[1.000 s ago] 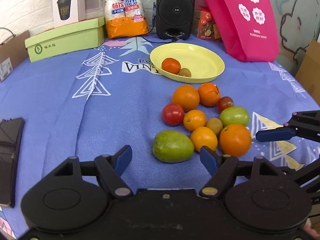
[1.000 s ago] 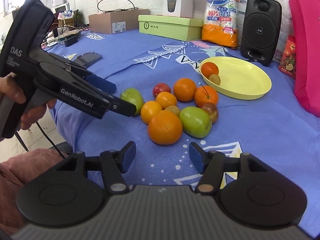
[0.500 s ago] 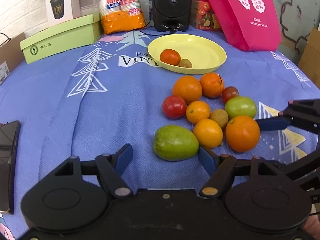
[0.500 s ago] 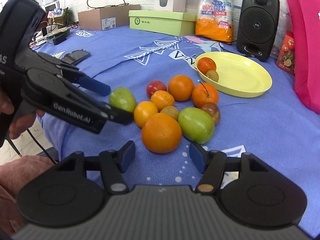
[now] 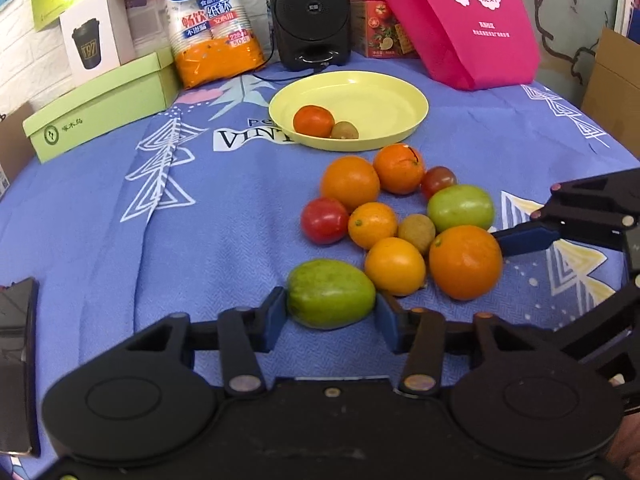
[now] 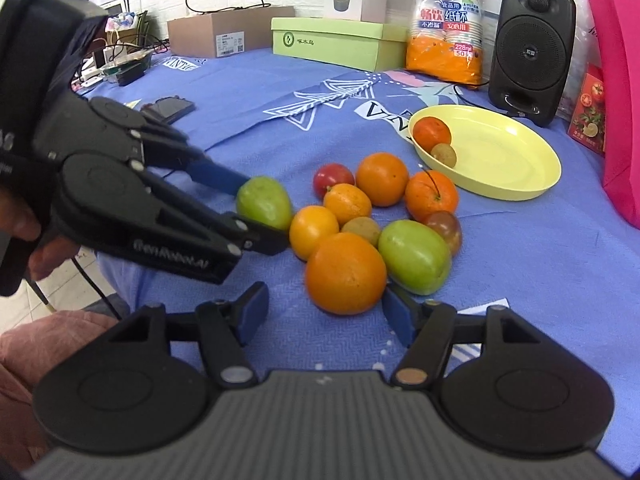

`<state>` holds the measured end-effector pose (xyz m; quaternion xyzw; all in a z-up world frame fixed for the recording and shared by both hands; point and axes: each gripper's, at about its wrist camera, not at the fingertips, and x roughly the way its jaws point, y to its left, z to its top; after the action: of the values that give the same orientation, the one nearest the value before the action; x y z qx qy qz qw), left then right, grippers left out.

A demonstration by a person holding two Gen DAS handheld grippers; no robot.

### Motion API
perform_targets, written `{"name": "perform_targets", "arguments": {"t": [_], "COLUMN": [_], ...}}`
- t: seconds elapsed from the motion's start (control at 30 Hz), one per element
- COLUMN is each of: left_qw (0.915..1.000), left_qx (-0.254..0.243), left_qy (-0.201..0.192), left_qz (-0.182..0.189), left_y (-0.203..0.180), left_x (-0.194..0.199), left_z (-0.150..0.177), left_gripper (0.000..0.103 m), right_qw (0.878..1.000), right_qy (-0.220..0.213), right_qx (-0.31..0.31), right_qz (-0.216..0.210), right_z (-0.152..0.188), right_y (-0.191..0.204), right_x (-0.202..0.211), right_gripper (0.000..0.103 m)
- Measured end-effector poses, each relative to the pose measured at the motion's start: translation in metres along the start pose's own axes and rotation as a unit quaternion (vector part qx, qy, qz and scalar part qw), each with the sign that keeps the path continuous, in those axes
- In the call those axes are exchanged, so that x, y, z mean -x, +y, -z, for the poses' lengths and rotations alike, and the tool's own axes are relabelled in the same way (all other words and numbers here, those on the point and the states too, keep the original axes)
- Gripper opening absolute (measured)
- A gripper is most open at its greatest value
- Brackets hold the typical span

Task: Organize fruits
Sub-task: 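Grasp a green guava with the left tool while the right tool grasps an orange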

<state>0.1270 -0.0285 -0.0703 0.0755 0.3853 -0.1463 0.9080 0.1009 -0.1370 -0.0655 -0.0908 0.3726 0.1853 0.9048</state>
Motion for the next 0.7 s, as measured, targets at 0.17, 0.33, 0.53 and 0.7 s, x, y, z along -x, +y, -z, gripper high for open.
{"name": "perform_targets", "arguments": {"t": [0.17, 0.33, 0.53, 0.7], "left_qw": [0.9999, 0.9996, 0.9957, 0.9963], "left_qx": [0.015, 0.023, 0.077, 0.073], "left_qy": [0.002, 0.001, 0.0, 0.001], "left_qz": [0.009, 0.015, 0.051, 0.045], "left_y": [0.004, 0.008, 0.028, 0.026], "left_x": [0.001, 0.002, 0.004, 0.005], "left_z": [0.001, 0.001, 0.003, 0.003], "left_gripper": [0.048, 0.047, 0.047, 0.047], "right_qw": [1.0, 1.0, 1.0, 1.0], "right_qy": [-0.003, -0.006, -0.01, -0.014], "right_qx": [-0.001, 0.004, 0.006, -0.002], "right_qz": [0.0, 0.003, 0.006, 0.006], "right_z": [-0.002, -0.001, -0.001, -0.001], "right_y": [-0.001, 0.0, -0.005, -0.01], "right_x": [-0.005, -0.007, -0.006, -0.003], "right_gripper": [0.064, 0.063, 0.046, 0.041]}}
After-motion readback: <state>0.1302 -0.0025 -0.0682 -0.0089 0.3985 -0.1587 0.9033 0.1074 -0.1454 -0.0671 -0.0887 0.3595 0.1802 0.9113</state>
